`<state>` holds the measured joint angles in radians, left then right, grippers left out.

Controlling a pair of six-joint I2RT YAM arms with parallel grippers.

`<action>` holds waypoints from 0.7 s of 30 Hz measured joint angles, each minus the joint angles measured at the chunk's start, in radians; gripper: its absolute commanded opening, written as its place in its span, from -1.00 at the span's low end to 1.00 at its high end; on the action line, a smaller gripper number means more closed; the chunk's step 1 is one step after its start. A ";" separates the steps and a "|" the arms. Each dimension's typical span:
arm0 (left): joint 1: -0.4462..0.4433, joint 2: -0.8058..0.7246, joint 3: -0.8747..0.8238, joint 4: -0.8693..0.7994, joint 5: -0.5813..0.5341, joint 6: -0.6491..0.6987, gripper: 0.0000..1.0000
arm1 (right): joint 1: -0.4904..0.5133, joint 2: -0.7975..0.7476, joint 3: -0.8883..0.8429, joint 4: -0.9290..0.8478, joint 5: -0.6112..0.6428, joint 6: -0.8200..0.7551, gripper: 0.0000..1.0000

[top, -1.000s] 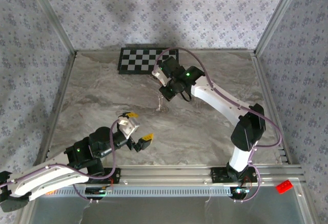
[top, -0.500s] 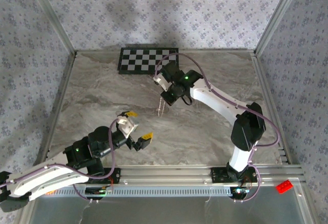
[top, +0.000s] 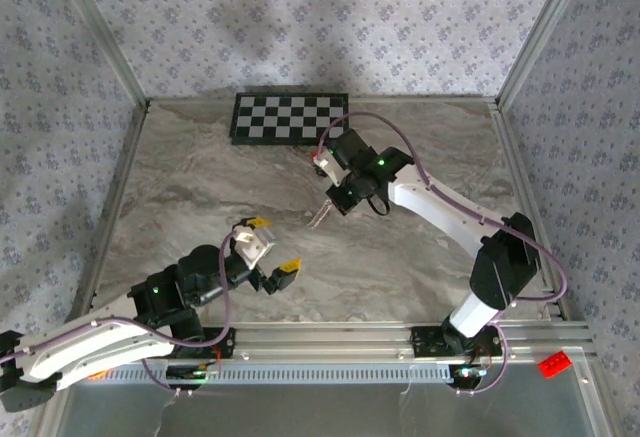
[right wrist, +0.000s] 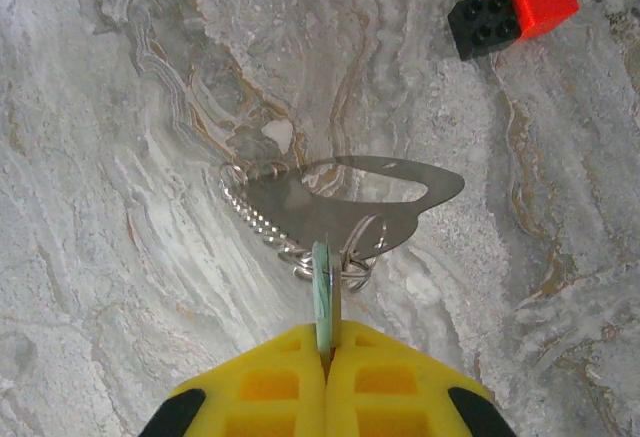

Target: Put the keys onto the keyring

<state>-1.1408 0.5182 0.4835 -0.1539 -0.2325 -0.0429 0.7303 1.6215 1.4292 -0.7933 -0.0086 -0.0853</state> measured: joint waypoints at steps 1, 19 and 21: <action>0.000 0.000 0.000 0.000 0.000 0.000 0.99 | 0.000 -0.003 -0.011 0.002 0.000 0.001 -1.00; 0.000 0.041 0.000 0.046 0.005 0.008 0.99 | -0.001 -0.092 -0.193 0.042 -0.011 0.061 -1.00; 0.000 0.040 0.000 0.049 0.005 0.008 0.99 | 0.005 -0.095 -0.203 0.043 -0.012 0.070 -1.00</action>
<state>-1.1408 0.5587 0.4831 -0.1047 -0.2276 -0.0353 0.7349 1.5265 1.2263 -0.7502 -0.0208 -0.0154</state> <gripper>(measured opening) 0.994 0.050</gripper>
